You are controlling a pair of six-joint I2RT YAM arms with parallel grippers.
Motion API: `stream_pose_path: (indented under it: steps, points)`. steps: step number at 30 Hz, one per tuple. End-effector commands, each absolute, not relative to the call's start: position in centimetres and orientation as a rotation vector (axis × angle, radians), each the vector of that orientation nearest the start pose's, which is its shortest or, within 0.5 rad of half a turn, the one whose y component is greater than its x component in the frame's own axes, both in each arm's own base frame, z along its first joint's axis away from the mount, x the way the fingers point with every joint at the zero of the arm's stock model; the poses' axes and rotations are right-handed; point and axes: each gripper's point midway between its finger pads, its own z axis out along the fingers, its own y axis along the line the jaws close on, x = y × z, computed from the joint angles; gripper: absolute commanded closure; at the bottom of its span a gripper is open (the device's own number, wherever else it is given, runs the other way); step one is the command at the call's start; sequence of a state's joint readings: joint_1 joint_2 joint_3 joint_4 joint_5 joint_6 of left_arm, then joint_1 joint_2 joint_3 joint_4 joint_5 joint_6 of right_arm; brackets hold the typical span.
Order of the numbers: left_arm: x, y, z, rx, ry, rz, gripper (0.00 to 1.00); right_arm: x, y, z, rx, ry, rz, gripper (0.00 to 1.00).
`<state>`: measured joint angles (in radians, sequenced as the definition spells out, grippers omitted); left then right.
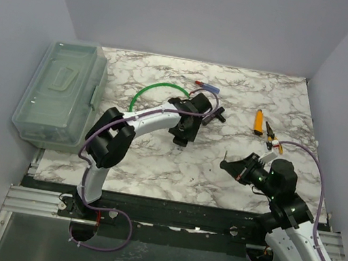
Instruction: Unlock with the key
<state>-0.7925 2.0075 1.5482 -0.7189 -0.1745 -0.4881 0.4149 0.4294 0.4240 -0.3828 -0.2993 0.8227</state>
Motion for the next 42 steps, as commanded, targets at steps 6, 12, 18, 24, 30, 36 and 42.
stream_pose_path:
  steps: [6,12,18,24,30,36,42]
  points:
    - [35.2,-27.1,12.6,0.184,2.498,0.048,1.00,18.0,17.1,17.8,0.246,2.081,1.123,1.00]
    - [37.1,-20.4,15.7,-0.002,2.270,0.487,1.00,17.9,18.5,17.5,0.195,2.063,1.229,1.00]
    - [37.1,-18.8,16.1,-0.084,2.274,0.535,1.00,17.9,21.0,17.7,0.158,1.999,1.455,1.00]
    - [37.5,-18.6,15.8,-0.157,2.346,0.379,1.00,18.5,23.2,18.5,0.112,1.943,1.568,1.00]
    - [37.6,-18.3,16.1,-0.148,2.331,0.328,1.00,19.2,27.8,19.0,-0.036,1.880,1.645,1.00]
    - [37.3,-18.6,16.8,-0.115,2.298,0.230,1.00,20.7,32.4,19.5,-0.187,1.802,1.786,1.00]
    - [37.2,-20.1,16.0,-0.117,2.345,0.149,1.00,22.8,35.9,19.1,-0.214,1.776,1.881,1.00]
